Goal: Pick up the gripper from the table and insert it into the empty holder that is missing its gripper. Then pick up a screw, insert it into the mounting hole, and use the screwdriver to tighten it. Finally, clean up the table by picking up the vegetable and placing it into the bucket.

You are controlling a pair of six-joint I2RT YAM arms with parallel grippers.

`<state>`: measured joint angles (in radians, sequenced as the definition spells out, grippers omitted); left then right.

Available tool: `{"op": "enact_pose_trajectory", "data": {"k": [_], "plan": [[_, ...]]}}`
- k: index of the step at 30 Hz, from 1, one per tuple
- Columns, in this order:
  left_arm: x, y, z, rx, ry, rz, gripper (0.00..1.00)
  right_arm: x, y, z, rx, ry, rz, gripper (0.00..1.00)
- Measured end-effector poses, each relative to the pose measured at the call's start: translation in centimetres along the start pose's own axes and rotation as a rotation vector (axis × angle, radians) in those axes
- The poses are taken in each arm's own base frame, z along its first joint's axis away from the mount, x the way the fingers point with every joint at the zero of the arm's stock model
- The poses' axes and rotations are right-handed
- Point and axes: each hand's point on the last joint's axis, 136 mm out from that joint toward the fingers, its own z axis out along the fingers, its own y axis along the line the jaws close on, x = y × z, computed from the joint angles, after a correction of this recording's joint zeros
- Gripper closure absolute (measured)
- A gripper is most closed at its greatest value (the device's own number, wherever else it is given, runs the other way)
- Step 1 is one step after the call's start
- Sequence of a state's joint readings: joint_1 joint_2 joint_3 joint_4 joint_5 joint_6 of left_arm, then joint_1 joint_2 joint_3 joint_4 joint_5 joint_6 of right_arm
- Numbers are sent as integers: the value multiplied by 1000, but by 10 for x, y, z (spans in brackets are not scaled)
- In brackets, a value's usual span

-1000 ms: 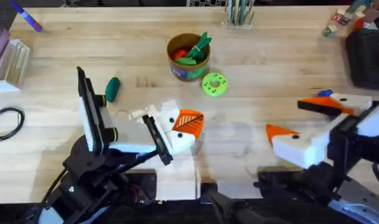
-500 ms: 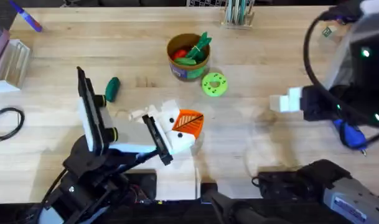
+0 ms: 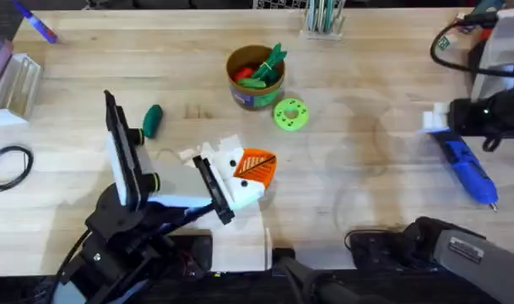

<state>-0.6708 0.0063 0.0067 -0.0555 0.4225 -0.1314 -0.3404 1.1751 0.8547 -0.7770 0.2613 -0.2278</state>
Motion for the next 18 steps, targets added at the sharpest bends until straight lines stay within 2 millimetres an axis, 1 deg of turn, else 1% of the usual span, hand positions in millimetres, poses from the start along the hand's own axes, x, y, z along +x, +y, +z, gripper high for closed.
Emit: {"op": "enact_pose_trajectory", "data": {"k": [5, 9, 13, 18], "plan": [[0, 0, 0, 0, 0, 0, 996, 12, -27, 15, 19, 59, -113, 12], [0, 0, 0, 0, 0, 0, 996, 20, -41, 31, 1, 101, -141, 11], [0, 0, 0, 0, 0, 0, 996, 30, -38, 49, -87, 140, -144, 11], [0, 0, 0, 0, 0, 0, 996, 28, -30, 70, -156, 144, -155, 16]]}}
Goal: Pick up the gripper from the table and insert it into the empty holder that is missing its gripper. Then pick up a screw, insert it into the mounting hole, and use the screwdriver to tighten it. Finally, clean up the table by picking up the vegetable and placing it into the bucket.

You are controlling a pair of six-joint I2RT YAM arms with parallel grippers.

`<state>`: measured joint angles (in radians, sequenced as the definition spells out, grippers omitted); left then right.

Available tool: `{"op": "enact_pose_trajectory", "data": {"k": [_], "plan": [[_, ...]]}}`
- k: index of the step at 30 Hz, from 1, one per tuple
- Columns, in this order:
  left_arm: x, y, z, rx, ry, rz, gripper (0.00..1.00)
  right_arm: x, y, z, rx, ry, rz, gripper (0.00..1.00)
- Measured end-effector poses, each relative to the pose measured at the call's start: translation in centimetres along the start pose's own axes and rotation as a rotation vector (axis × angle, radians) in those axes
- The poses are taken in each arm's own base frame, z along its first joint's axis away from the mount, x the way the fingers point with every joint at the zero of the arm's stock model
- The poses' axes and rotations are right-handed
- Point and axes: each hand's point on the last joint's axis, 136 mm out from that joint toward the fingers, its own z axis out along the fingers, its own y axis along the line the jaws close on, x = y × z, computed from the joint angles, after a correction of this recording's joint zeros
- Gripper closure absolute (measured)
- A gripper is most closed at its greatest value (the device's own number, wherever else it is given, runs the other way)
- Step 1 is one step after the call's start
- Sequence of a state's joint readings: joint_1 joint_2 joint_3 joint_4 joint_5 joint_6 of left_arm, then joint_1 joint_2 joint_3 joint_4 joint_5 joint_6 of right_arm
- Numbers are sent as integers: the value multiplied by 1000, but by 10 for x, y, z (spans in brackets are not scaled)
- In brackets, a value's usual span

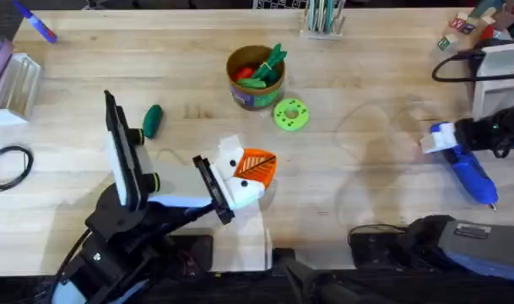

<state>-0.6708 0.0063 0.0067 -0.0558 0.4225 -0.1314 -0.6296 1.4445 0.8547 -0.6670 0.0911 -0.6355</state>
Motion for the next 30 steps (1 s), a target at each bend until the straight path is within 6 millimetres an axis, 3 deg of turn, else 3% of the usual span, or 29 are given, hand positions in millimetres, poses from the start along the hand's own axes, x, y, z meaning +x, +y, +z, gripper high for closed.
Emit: {"op": "enact_pose_trajectory", "data": {"k": [9, 22, 26, 30], "plan": [[0, 0, 0, 0, 0, 0, 996, -4, 5, 11, -39, -3, -6, 178], [0, 0, 0, 0, 0, 0, 996, 1, 4, 11, -50, 11, 10, 186], [0, 0, 0, 0, 0, 0, 996, 4, 1, 11, -48, 14, 22, 71], [0, 0, 0, 0, 0, 0, 996, 5, 0, 11, -47, 20, 26, 54]]}}
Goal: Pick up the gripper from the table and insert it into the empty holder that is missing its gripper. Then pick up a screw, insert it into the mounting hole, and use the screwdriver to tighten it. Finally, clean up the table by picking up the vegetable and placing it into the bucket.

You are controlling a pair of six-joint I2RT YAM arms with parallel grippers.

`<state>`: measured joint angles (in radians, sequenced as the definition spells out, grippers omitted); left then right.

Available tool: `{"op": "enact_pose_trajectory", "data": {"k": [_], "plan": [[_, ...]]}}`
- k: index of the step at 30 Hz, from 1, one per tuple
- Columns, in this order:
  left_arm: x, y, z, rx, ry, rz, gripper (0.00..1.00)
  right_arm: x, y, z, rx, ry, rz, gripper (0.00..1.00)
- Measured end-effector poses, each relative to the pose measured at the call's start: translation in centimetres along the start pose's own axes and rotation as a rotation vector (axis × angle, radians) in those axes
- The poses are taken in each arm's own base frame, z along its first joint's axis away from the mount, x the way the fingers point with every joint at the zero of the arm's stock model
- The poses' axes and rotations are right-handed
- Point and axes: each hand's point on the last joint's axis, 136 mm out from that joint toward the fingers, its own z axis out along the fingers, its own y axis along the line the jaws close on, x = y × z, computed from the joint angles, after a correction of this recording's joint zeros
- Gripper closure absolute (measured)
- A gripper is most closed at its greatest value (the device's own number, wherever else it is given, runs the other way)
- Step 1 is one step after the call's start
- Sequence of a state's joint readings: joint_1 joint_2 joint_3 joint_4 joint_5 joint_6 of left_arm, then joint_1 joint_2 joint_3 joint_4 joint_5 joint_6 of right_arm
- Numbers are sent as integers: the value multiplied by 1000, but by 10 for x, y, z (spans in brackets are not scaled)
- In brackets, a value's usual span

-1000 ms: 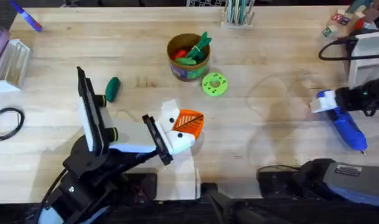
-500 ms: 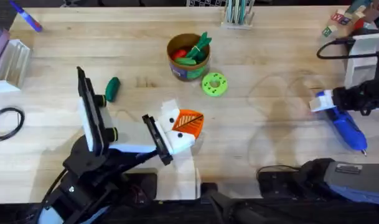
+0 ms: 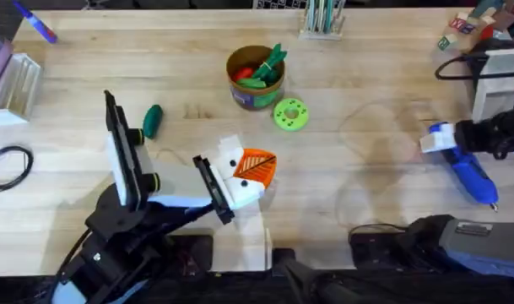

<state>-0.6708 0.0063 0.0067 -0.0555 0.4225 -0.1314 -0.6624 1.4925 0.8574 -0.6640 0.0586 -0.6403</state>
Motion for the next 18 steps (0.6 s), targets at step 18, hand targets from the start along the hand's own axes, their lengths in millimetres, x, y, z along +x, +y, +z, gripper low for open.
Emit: {"op": "enact_pose_trajectory", "data": {"k": [18], "plan": [[0, 0, 0, 0, 0, 0, 996, 11, 2, -3, -7, 54, -8, 124]]}}
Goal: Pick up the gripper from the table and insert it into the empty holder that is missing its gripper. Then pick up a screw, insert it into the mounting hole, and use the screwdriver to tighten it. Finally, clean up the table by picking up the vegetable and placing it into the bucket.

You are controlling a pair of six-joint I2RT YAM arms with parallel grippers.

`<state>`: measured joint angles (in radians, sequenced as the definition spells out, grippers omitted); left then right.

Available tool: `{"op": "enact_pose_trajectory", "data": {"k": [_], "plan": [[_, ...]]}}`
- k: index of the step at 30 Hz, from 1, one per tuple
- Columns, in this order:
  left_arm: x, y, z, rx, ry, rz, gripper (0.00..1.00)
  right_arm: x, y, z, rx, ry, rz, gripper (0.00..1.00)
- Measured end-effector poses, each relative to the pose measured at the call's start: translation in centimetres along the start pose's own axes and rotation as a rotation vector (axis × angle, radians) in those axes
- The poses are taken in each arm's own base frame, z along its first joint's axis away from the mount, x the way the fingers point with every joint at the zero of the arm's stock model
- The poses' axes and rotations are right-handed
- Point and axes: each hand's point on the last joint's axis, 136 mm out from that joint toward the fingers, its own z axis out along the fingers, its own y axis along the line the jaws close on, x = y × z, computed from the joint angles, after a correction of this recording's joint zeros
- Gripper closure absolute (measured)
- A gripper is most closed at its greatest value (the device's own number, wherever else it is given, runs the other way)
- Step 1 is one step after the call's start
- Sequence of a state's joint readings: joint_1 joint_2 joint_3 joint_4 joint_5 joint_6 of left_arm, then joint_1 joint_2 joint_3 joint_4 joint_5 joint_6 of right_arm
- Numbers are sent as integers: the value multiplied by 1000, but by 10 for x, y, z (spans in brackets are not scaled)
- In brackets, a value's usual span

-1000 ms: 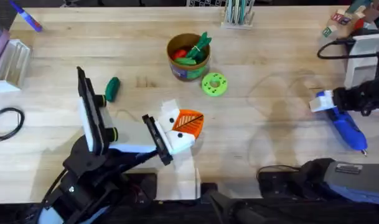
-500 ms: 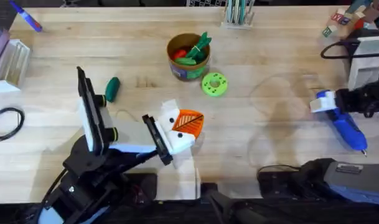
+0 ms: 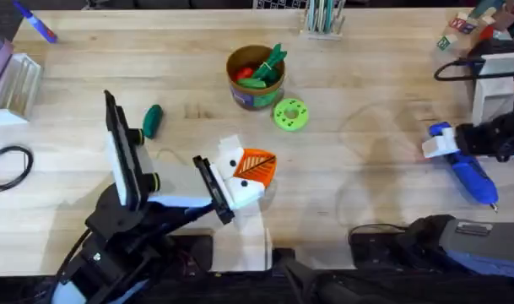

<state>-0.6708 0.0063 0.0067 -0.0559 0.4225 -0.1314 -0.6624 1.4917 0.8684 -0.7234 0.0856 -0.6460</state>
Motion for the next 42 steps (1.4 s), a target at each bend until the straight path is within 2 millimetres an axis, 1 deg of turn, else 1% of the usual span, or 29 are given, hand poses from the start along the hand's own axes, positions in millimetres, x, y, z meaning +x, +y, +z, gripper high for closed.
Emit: {"op": "enact_pose_trajectory", "data": {"k": [3, 5, 7, 10, 11, 14, 16, 17, 21, 23, 26, 28, 32, 34, 36, 37, 42], "plan": [[0, 0, 0, 0, 0, 0, 996, 0, -1, 0, 3, 2, -4, 144], [0, 0, 0, 0, 0, 0, 996, -1, -2, 0, 12, -4, -7, 231], [0, 0, 0, 0, 0, 0, 996, -4, -6, 0, 26, -13, -9, 395], [0, 0, 0, 0, 0, 0, 996, -5, -9, 0, 39, -16, -10, 556], [0, 0, 0, 0, 0, 0, 996, -5, -9, 0, 41, -17, -9, 637], [0, 0, 0, 0, 0, 0, 996, -5, -9, 0, 42, -18, -10, 803], [0, 0, 0, 0, 0, 0, 996, -6, -10, 0, 43, -19, -11, 952], [0, 0, 0, 0, 0, 0, 996, -5, -9, 0, 42, -18, -5, 979], [0, 0, 0, 0, 0, 0, 996, -6, -10, -1, 44, -21, 10, 980], [0, 0, 0, 0, 0, 0, 996, -8, -11, -6, 57, -40, 22, 980], [0, 0, 0, 0, 0, 0, 996, -16, -13, -23, 80, -114, 44, 980], [0, 0, 0, 0, 0, 0, 996, -23, -12, -39, 84, -185, 70, 980], [0, 0, 0, 0, 0, 0, 996, -39, -4, -74, 68, -358, 131, 980], [0, 0, 0, 0, 0, 0, 996, -47, 1, -95, 68, -445, 152, 980], [0, 0, 0, 0, 0, 0, 996, -55, 11, -119, 69, -540, 152, 980], [0, 0, 0, 0, 0, 0, 996, -58, 18, -129, 66, -577, 140, 980], [0, 0, 0, 0, 0, 0, 996, -72, 71, -194, -5, -840, 28, 980]]}}
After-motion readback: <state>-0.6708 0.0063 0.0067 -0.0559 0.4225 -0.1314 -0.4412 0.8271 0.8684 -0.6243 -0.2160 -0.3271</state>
